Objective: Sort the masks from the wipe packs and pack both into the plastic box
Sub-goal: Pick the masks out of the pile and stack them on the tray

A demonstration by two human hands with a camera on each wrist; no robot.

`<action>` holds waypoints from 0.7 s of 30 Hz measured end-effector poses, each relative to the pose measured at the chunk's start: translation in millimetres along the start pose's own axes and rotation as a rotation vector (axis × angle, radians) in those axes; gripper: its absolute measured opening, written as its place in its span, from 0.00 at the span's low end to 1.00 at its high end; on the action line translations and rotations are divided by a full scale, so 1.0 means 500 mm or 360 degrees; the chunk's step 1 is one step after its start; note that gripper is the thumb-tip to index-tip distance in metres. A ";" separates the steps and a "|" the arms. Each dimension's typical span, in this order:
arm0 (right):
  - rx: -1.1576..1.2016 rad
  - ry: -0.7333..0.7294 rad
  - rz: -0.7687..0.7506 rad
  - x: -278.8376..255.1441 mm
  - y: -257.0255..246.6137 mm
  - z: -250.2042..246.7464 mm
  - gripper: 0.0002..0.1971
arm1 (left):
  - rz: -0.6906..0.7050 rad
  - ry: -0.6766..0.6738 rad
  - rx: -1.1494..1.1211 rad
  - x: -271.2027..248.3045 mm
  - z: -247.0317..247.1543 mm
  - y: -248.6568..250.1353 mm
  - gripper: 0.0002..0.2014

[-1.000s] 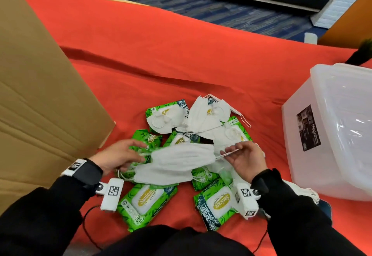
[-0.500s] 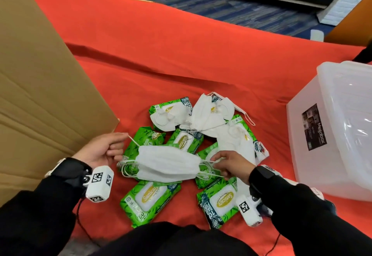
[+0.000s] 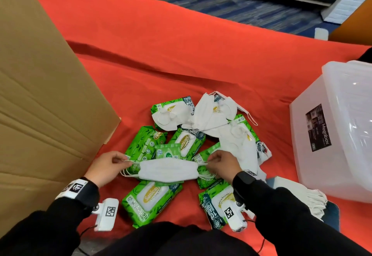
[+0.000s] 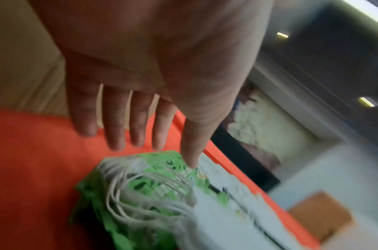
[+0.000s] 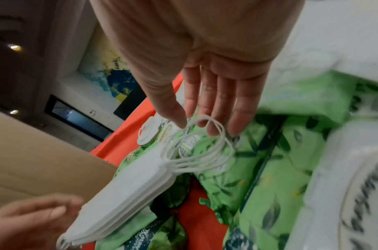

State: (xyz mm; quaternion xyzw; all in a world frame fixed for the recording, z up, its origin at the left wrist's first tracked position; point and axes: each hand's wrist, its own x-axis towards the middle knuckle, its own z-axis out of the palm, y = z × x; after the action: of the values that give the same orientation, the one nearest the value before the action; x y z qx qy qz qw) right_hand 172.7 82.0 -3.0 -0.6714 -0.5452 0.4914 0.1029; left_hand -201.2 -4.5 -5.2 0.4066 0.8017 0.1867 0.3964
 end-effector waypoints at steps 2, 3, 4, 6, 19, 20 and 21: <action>-0.0209 0.0043 -0.0174 -0.003 -0.012 -0.012 0.10 | 0.0381 0.0124 0.0508 -0.004 0.002 0.022 0.24; -0.0302 0.0036 -0.0274 -0.005 -0.022 -0.014 0.13 | 0.0559 0.0070 0.0596 -0.011 0.007 0.044 0.30; -0.0375 -0.0016 -0.0373 -0.009 -0.033 -0.011 0.18 | 0.0717 -0.0056 0.0634 -0.017 0.019 0.067 0.34; -0.0616 -0.0252 -0.0580 -0.012 -0.056 0.009 0.33 | 0.0941 -0.0371 0.0774 -0.030 0.059 0.113 0.40; -0.1326 -0.0192 -0.0915 0.017 -0.032 0.099 0.35 | 0.1156 -0.0360 0.1269 -0.020 0.163 0.131 0.29; -0.1304 -0.0202 -0.0896 0.018 -0.030 0.091 0.40 | 0.1153 -0.0389 0.1281 -0.018 0.163 0.134 0.30; -0.1239 -0.0218 -0.0880 0.017 -0.031 0.078 0.45 | 0.1146 -0.0427 0.1282 -0.015 0.161 0.138 0.32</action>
State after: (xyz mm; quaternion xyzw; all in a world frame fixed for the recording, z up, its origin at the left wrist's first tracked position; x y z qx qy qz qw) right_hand 132.0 79.7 -16.7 -0.4560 -0.8522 0.2480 -0.0655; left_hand -100.2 28.9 -8.2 0.7945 0.5625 -0.0644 0.2195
